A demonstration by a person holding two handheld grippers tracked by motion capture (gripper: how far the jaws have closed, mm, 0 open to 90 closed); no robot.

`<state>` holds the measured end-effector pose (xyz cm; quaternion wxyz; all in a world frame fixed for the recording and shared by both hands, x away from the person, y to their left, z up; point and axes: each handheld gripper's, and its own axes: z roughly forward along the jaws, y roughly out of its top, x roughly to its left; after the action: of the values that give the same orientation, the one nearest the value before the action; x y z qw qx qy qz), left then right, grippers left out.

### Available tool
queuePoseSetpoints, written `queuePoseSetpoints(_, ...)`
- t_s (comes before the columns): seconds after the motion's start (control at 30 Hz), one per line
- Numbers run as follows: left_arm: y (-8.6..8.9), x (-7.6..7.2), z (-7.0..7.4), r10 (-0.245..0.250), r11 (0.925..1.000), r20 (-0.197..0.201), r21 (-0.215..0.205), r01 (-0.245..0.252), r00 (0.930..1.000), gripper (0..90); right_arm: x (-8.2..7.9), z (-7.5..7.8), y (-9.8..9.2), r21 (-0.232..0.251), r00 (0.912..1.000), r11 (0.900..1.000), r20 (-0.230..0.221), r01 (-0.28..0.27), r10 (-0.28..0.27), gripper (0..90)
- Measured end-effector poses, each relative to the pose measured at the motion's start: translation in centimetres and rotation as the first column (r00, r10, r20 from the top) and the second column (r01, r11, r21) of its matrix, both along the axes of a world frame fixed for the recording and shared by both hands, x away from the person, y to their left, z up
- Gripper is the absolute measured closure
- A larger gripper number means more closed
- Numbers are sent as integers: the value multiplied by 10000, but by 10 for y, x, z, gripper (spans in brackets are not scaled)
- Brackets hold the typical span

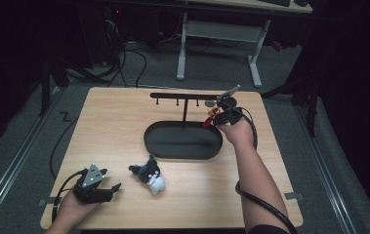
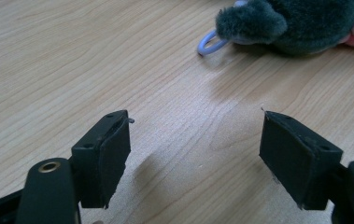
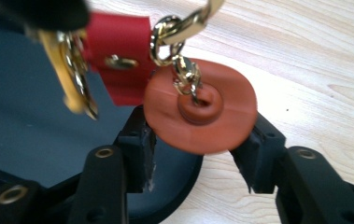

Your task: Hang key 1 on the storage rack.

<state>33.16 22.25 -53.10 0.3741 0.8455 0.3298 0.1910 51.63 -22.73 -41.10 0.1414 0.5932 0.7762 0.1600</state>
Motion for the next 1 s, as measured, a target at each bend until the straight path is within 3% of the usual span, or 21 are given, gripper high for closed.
queuePoseSetpoints(0.2, -3, 1, 0, -53, 10000, 47, -18, 53, 10000, 250, -9, 4, -6, 20, 9998, 9999, 149, 150, -150, 453)
queuePoseSetpoints(0.57, -8, 1, 0, -175, 9997, 63, 148, 174, 9998, 249, -48, 12, -29, 297, 9979, 9993, 602, 233, -250, 426)
queuePoseSetpoints(0.8, -6, -3, 0, -61, 9999, 19, 92, 61, 10000, 248, -65, 13, -33, 542, 9969, 9985, 786, -39, -3, 414)
queuePoseSetpoints(1.0, -7, -2, 0, 28, 10000, -52, -54, -29, 10000, 249, -83, 4, -32, 798, 9939, 9963, 1078, -322, 235, 388)
